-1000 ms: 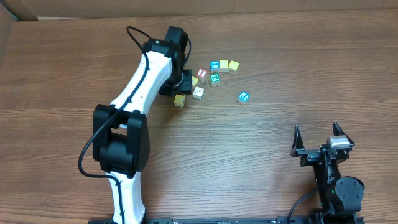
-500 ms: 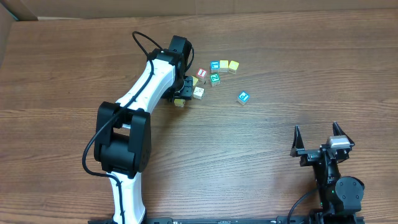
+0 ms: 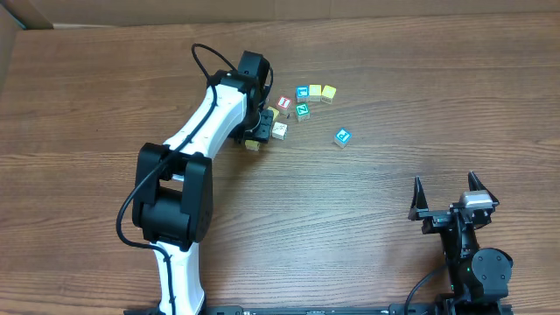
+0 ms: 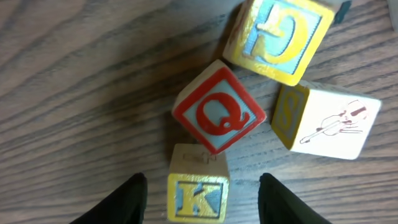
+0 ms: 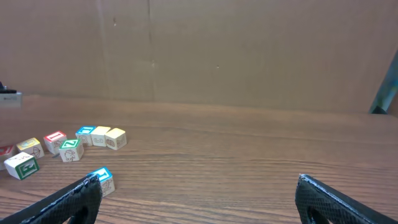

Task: Flip 4 blocks
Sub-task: 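Close the left gripper on the K block and lift it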

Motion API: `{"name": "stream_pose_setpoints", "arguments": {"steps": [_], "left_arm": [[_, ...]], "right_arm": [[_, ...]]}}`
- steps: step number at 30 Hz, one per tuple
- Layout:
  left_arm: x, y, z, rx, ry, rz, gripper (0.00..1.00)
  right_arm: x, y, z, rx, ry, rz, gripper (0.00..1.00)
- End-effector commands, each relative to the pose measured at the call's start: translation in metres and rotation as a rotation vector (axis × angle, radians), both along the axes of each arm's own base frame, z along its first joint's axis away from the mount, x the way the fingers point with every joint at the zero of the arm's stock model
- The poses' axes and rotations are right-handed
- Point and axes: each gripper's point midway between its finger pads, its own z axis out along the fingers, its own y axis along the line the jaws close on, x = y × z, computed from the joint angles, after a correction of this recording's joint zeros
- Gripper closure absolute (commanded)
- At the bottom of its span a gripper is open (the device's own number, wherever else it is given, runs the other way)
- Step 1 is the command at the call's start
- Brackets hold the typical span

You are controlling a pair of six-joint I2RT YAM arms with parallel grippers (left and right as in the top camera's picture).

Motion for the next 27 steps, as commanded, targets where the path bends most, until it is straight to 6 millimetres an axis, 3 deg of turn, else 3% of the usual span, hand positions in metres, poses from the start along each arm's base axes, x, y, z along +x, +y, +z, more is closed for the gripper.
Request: {"name": "stream_pose_setpoints", "arguments": {"steps": [1,8,27], "left_arm": [[-0.0102,-0.0034,-0.0144,-0.003,0.031,-0.037,0.5],[-0.005,-0.004,-0.0163,-0.01,0.007,-0.033,0.5],[-0.0035,-0.0047,-0.0161,-0.012,0.001,-0.033,0.62]], "right_arm": [[0.0002,-0.0009,-0.0017,0.0,-0.004,-0.003,0.0],[0.0002,-0.0009,-0.0017,0.0,-0.004,-0.003,0.0],[0.0002,-0.0009,-0.0017,0.0,-0.004,-0.003,0.0]]}}
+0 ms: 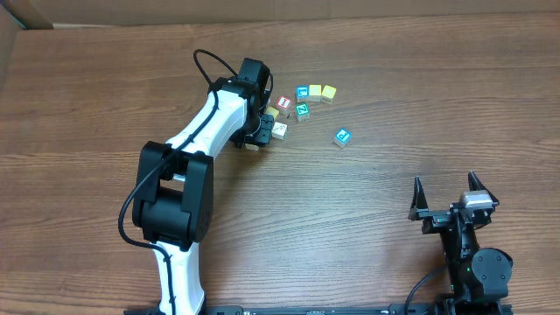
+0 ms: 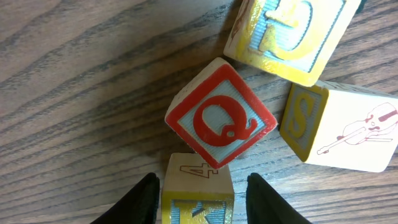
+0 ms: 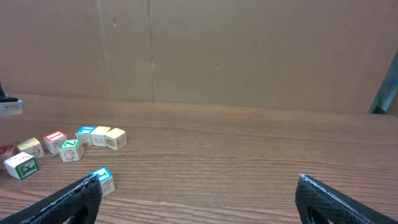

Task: Flip 4 blocks
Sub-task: 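Close the left gripper on the K block and lift it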

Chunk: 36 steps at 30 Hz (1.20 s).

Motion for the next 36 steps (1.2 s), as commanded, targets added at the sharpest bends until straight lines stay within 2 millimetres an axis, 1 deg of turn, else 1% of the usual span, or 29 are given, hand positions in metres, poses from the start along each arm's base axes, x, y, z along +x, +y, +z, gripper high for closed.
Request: {"name": "stream_pose_setpoints", "arguments": {"steps": [1,4,8,12,15,18,19,21,22,23,27,30,32,36], "left_arm": [[-0.003,-0.005,-0.004,-0.009,0.012,-0.019,0.63],[-0.003,-0.005,-0.004,-0.009,0.012,-0.019,0.63],[-0.004,-0.004,-0.004,-0.007,0.019,-0.02,0.67],[-0.006,-0.003,-0.004,-0.004,0.024,-0.019,0.67],[-0.005,-0.003,-0.004,-0.005,0.02,-0.019,0.7],[-0.005,-0.004,-0.004,-0.006,0.021,-0.019,0.71],[-0.006,-0.003,-0.004,-0.004,0.024,-0.019,0.74],[-0.007,-0.003,-0.005,-0.003,0.03,-0.02,0.84],[-0.007,-0.003,-0.004,-0.004,0.03,-0.019,0.86],[-0.007,-0.003,-0.004,-0.005,0.032,-0.02,0.88],[-0.011,-0.005,-0.002,-0.013,0.047,-0.021,0.87],[-0.014,-0.004,0.004,-0.01,0.064,-0.021,0.87],[-0.015,-0.004,0.012,-0.013,0.064,-0.021,0.86],[-0.016,-0.004,0.04,-0.028,0.033,0.007,0.85]], "right_arm": [[0.0,-0.001,-0.002,0.0,-0.004,-0.003,0.0],[0.0,-0.001,-0.002,0.0,-0.004,-0.003,0.0],[0.0,-0.001,-0.002,0.0,-0.004,-0.003,0.0],[0.0,-0.001,-0.002,-0.001,-0.004,-0.003,0.0],[0.0,-0.001,-0.002,0.0,-0.004,-0.003,0.0],[0.0,-0.001,-0.002,0.0,-0.004,-0.003,0.0],[0.0,-0.001,-0.002,0.0,-0.004,-0.003,0.0],[0.0,-0.001,-0.002,0.0,-0.004,-0.003,0.0],[0.0,-0.001,-0.002,0.0,-0.004,-0.003,0.0],[0.0,-0.001,-0.002,0.0,-0.004,-0.003,0.0],[0.0,-0.001,-0.002,0.0,-0.004,-0.003,0.0],[0.0,-0.001,-0.002,0.0,-0.004,-0.003,0.0],[0.0,-0.001,-0.002,0.0,-0.004,-0.003,0.0],[0.0,-0.001,-0.002,0.0,-0.004,-0.003,0.0]]}}
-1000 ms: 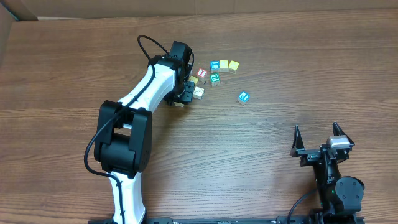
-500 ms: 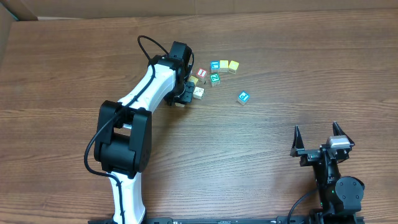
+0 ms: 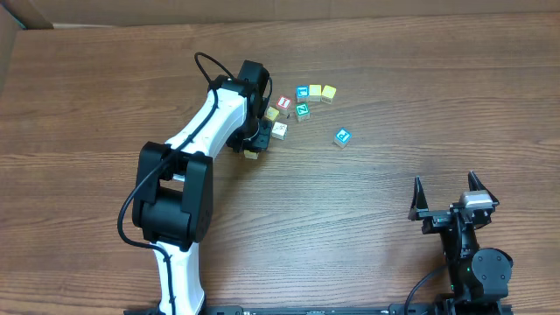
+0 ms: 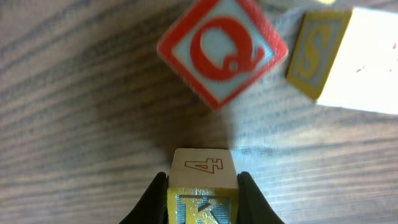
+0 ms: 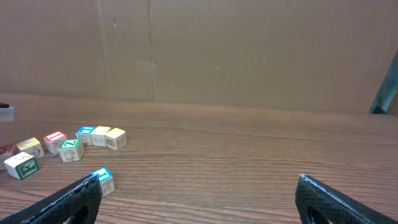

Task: Flip 4 blocks
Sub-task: 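Close the left gripper on the K block and lift it, then carry the K block toward the table front and set it down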

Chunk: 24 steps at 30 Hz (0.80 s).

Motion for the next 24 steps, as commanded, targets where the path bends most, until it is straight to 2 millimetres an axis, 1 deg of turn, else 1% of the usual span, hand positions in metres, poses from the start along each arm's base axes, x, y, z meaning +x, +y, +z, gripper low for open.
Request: {"name": "stream_pose_setpoints", "arguments": {"steps": [1,5,8,11,12,14,17,21,24], "left_arm": [[0.007,-0.01,0.044,-0.056,-0.084,0.022,0.85],[-0.008,-0.018,0.084,-0.138,-0.104,0.047,0.84],[-0.02,-0.015,0.112,-0.159,-0.127,0.098,0.83],[-0.035,-0.013,0.135,-0.172,-0.137,0.154,0.82],[-0.039,-0.013,0.139,-0.173,-0.137,0.163,0.82],[-0.047,-0.014,0.144,-0.171,-0.128,0.179,0.81],[-0.056,-0.023,0.141,-0.165,-0.1,0.18,0.81],[-0.07,-0.044,0.133,-0.163,-0.074,0.168,0.81],[-0.076,-0.059,0.132,-0.171,-0.073,0.17,0.81]], "right_arm": [[0.0,-0.001,-0.002,0.0,-0.004,-0.003,0.0],[0.0,-0.001,-0.002,0.0,-0.004,-0.003,0.0],[0.0,-0.001,-0.002,0.0,-0.004,-0.003,0.0],[0.0,-0.001,-0.002,0.0,-0.004,-0.003,0.0],[0.0,-0.001,-0.002,0.0,-0.004,-0.003,0.0],[0.0,-0.001,-0.002,0.0,-0.004,-0.003,0.0],[0.0,-0.001,-0.002,0.0,-0.004,-0.003,0.0],[0.0,-0.001,-0.002,0.0,-0.004,-0.003,0.0],[0.0,-0.001,-0.002,0.0,-0.004,-0.003,0.0]]}}
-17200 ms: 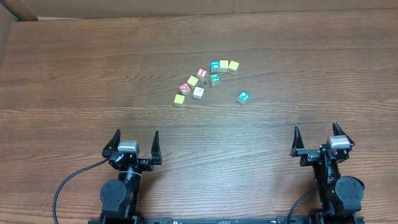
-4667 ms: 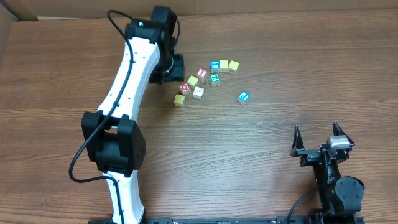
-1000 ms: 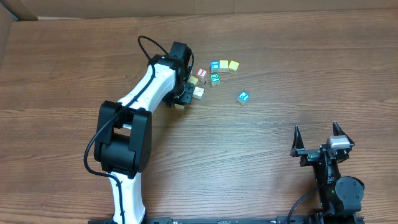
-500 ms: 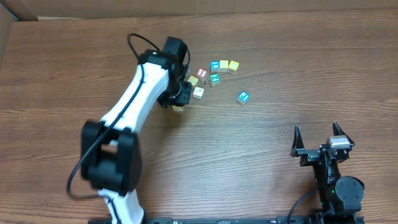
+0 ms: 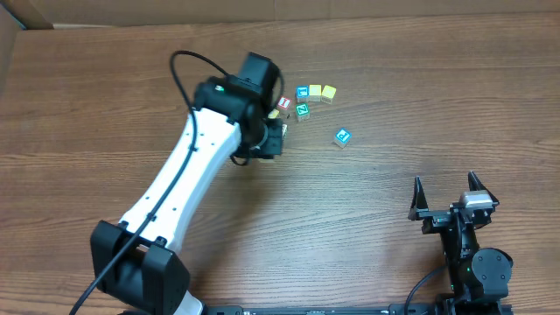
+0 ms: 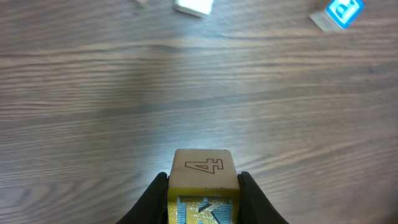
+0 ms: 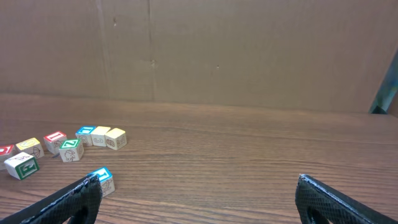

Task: Flip 4 blocks
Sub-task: 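Carry the K block toward the table front and set it down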

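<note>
My left gripper (image 6: 203,196) is shut on the yellow K block (image 6: 202,186), whose top face bears a "4"; the block is held up off the table. In the overhead view the left gripper (image 5: 265,140) hangs just left of the cluster of blocks (image 5: 302,101), hiding the block it holds. A lone blue block (image 5: 342,136) (image 6: 338,12) lies to the right of the cluster. My right gripper (image 7: 196,199) stands open at the near right, with the blue block (image 7: 101,181) by its left fingertip in that view.
Wooden table (image 5: 394,87) with a cardboard wall (image 7: 217,50) behind it. A red block (image 7: 55,141), a green block (image 7: 22,166) and a row of blue and yellow blocks (image 7: 101,136) sit at the far left of the right wrist view.
My left gripper has risen with the K block; the Q and S blocks below are no longer in the left wrist view, and the table looks farther off. The right arm is unchanged.
My left gripper was open around the K block beside the Q block. Its fingers then stood closer on both sides of the block. Then it was shut on the block just off the table, and now it holds the block high over bare wood.
</note>
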Motion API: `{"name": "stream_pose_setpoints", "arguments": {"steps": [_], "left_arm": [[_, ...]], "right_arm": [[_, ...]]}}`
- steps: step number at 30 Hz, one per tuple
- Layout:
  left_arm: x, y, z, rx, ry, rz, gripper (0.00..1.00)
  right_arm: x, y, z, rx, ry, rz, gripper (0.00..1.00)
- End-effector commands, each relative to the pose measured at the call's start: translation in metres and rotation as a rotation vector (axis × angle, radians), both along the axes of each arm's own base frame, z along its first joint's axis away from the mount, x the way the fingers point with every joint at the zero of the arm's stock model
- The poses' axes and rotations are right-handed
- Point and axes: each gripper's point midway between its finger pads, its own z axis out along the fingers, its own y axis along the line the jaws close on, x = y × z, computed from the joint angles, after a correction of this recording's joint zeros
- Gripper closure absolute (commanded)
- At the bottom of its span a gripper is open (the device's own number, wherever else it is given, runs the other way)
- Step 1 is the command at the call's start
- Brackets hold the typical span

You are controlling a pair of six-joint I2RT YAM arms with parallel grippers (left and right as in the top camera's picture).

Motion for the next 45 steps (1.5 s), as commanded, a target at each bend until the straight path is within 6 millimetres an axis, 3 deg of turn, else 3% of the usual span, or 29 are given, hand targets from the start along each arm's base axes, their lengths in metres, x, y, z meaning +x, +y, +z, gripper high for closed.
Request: {"name": "stream_pose_setpoints", "arguments": {"steps": [1,7,14,21,29,35,45], "left_arm": [[-0.01,-0.019,-0.004,-0.02,0.021,0.038,0.81],[-0.019,-0.034,-0.006,0.013,0.007,0.057,0.81],[-0.037,-0.044,-0.03,0.065,0.022,0.056,0.81],[-0.046,-0.038,-0.066,0.078,0.052,0.097,0.82],[-0.045,-0.028,-0.091,0.11,0.027,0.146,0.82],[-0.047,-0.026,-0.101,0.111,0.023,0.155,0.82],[-0.045,-0.023,-0.102,0.128,0.008,0.158,0.81]], "right_arm": [[0.0,-0.001,-0.002,0.0,-0.004,-0.003,0.0],[0.0,-0.001,-0.002,0.0,-0.004,-0.003,0.0],[0.0,-0.001,-0.002,0.0,-0.004,-0.003,0.0],[0.0,-0.001,-0.002,0.0,-0.004,-0.003,0.0],[0.0,-0.001,-0.002,0.0,-0.004,-0.003,0.0],[0.0,-0.001,-0.002,-0.001,-0.004,-0.003,0.0],[0.0,-0.001,-0.002,0.0,-0.004,-0.003,0.0]]}}
